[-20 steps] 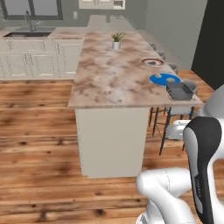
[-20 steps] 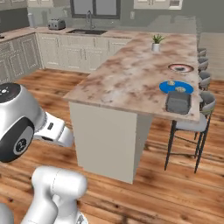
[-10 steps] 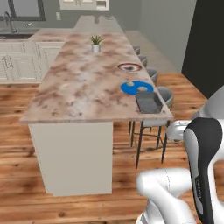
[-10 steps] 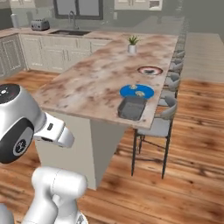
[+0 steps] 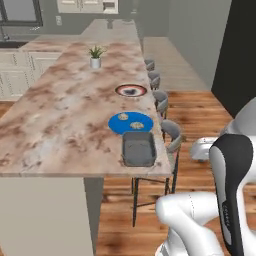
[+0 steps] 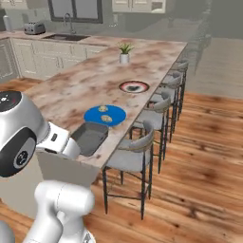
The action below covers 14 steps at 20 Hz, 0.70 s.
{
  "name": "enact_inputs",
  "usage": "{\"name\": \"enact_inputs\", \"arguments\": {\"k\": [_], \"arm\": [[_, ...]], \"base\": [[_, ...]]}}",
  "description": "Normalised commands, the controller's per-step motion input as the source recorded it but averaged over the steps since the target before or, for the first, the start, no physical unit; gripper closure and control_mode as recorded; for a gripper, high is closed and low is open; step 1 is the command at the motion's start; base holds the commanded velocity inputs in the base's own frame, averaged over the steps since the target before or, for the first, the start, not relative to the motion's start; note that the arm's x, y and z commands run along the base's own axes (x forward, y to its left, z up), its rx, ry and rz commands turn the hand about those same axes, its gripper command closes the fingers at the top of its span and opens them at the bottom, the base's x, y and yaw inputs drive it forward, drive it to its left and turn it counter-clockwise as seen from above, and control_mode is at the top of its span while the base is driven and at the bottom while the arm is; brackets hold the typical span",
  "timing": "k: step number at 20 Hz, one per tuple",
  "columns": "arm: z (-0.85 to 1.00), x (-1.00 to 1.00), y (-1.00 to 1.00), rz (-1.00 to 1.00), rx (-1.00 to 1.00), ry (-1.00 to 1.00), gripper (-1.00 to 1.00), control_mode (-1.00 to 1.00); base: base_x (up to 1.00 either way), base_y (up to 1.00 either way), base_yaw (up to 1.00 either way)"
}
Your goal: Place two dumplings into each of the tupperware containers and then place the containers in the fridge.
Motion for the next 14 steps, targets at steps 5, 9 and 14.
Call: {"name": "enact_inputs", "arguments": {"k": [5,9,14], "arm": [[0.0,0.0,0.0,0.0,0.0,0.0,-1.0,1.0],[0.0,0.0,0.0,0.0,0.0,0.0,-1.0,1.0],[0.0,0.0,0.0,0.0,0.0,0.0,-1.0,1.0]], "base": [[0.74,-0.94,0.46],[0.43,-0.94,0.53],[-0.02,-0.88,0.65]]}}
